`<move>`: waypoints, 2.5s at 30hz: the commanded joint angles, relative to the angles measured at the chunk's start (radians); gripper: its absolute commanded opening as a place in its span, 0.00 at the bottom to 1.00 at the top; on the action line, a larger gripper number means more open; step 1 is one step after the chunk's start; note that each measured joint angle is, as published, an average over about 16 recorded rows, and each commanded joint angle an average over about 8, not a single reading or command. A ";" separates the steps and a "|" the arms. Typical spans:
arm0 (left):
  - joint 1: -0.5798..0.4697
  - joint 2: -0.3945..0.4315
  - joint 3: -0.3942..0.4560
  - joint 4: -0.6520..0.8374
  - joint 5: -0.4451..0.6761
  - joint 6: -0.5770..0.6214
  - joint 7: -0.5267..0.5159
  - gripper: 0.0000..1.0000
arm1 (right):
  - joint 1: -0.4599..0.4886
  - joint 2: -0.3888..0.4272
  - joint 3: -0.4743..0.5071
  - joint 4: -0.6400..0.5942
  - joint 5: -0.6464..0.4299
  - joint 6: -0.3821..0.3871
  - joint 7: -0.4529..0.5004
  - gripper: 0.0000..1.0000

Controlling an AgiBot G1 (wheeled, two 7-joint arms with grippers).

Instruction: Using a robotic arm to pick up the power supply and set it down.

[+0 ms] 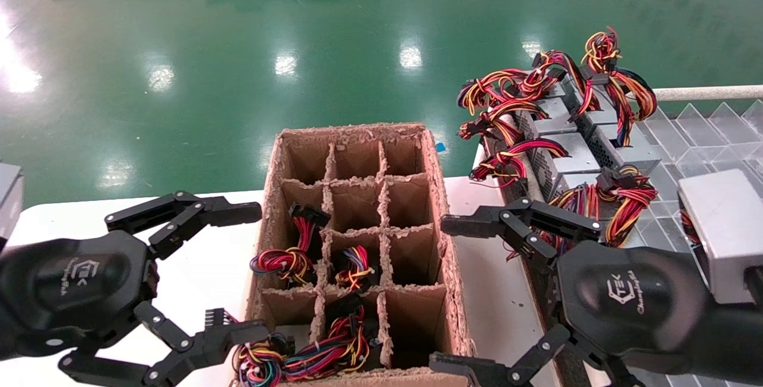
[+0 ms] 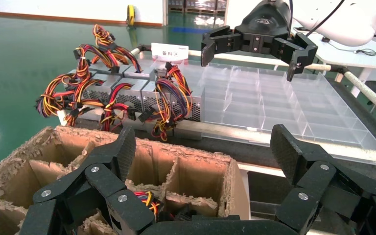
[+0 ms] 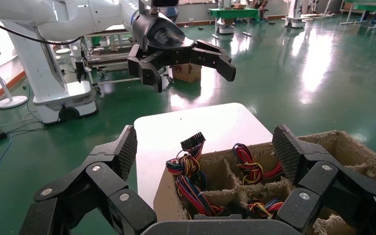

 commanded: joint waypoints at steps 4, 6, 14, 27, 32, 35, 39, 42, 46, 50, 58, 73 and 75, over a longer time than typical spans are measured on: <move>0.000 0.000 0.000 0.000 0.000 0.000 0.000 1.00 | 0.000 0.000 0.000 0.000 0.000 0.000 0.000 1.00; 0.000 0.000 0.000 0.000 0.000 0.000 0.000 1.00 | 0.000 0.000 0.000 0.000 0.000 0.000 0.000 1.00; 0.000 0.000 0.000 0.000 0.000 0.000 0.000 1.00 | 0.000 0.000 0.000 0.000 0.000 0.000 0.000 1.00; 0.000 0.000 0.000 0.000 0.000 0.000 0.000 0.00 | 0.019 -0.029 -0.017 0.016 -0.054 0.059 0.003 1.00; 0.000 0.000 0.000 0.000 0.000 0.000 0.000 0.00 | 0.053 -0.109 -0.064 0.054 -0.197 0.158 -0.049 1.00; 0.000 0.000 0.000 0.000 0.000 0.000 0.000 0.00 | 0.077 -0.181 -0.105 0.066 -0.311 0.221 -0.107 1.00; 0.000 0.000 0.000 0.000 0.000 0.000 0.000 0.00 | 0.099 -0.277 -0.159 0.070 -0.437 0.292 -0.170 1.00; 0.000 0.000 0.000 0.000 0.000 0.000 0.000 0.00 | 0.102 -0.335 -0.187 0.070 -0.496 0.337 -0.198 1.00; 0.000 0.000 0.000 0.000 0.000 0.000 0.000 0.00 | 0.097 -0.390 -0.210 0.069 -0.564 0.402 -0.228 1.00; 0.000 0.000 0.000 0.000 0.000 0.000 0.000 0.00 | 0.088 -0.432 -0.228 0.070 -0.624 0.461 -0.251 0.96; 0.000 0.000 0.000 0.000 0.000 0.000 0.000 0.00 | 0.075 -0.483 -0.259 0.068 -0.721 0.547 -0.248 0.34; 0.000 0.000 0.000 0.000 0.000 0.000 0.000 0.00 | 0.035 -0.555 -0.282 0.066 -0.833 0.687 -0.263 0.00; 0.000 0.000 0.000 0.000 0.000 0.000 0.000 0.00 | 0.029 -0.560 -0.283 0.065 -0.835 0.694 -0.262 0.00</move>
